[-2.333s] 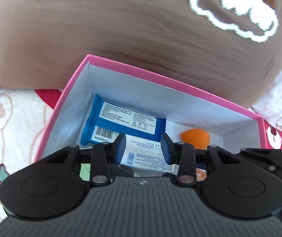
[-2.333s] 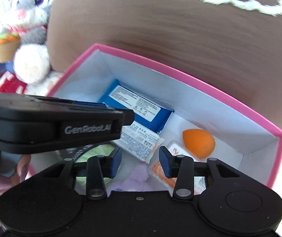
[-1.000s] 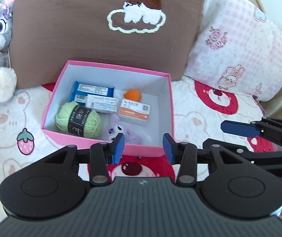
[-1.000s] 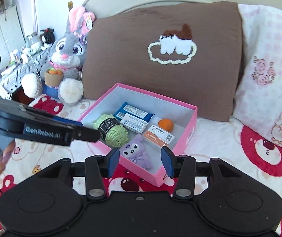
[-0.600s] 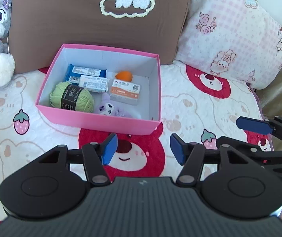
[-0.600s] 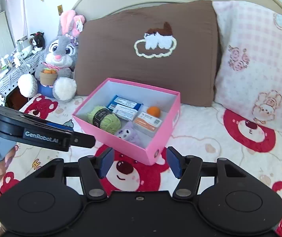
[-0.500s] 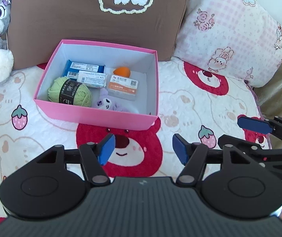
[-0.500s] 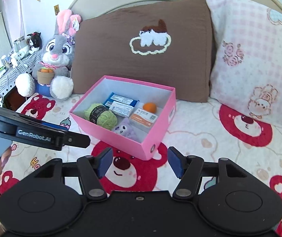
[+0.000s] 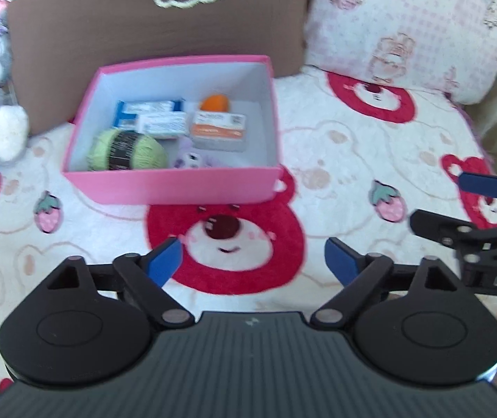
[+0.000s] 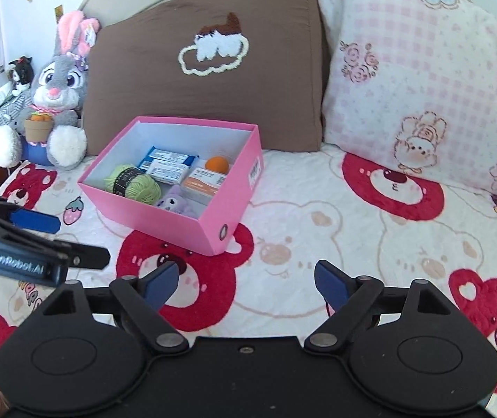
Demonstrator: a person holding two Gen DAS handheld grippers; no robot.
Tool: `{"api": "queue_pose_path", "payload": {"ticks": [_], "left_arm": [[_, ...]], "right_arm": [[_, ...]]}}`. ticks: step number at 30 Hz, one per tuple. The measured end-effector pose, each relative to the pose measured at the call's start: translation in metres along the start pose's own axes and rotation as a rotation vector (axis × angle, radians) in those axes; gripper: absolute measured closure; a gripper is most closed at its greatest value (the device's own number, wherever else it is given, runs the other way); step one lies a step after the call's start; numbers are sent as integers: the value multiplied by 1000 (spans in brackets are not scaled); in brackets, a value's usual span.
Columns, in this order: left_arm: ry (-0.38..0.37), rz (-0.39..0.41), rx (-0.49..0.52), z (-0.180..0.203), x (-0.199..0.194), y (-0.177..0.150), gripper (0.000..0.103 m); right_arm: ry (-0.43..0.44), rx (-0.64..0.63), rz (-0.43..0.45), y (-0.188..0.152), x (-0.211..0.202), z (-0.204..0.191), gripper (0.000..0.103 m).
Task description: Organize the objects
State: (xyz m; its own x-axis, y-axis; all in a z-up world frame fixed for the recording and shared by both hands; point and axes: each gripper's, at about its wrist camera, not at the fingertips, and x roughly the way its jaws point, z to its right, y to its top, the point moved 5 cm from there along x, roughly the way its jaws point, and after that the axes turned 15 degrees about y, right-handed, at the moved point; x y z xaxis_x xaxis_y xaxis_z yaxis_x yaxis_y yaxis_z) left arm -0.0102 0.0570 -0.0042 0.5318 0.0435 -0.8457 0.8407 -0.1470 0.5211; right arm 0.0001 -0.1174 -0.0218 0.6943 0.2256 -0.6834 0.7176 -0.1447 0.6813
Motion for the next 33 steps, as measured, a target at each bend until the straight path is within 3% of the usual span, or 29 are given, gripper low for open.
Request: {"api": "queue_pose_path", "payload": {"ticks": [4,7,11,17,25,29,33], "left_arm": [[-22,6,-12,12,-2,-3,4],[-5,6,-16,16,-3,-4,1],[28,-4,-63,16,0,-6,1],[110,46,-134,13,-2,-10,1],[160,87,-119,15,-10,-17,1],[170,43,-112,17,-5,-21,1],[215,59,-95,15,-6,-24,1]], "right_arm": [[-69,-10,-32,-6,2,3,13],[-65,5,-29,-9,0,7,12],[-69,66,-29,-13,-1,17,12],[-91,122,-39,-16,-2,31,12],[-91,157,-48,-18,-1,38,12],[-99,136,-57,-19,-1,34,12],[-103,118,-63,-21,-1,30,12]]}}
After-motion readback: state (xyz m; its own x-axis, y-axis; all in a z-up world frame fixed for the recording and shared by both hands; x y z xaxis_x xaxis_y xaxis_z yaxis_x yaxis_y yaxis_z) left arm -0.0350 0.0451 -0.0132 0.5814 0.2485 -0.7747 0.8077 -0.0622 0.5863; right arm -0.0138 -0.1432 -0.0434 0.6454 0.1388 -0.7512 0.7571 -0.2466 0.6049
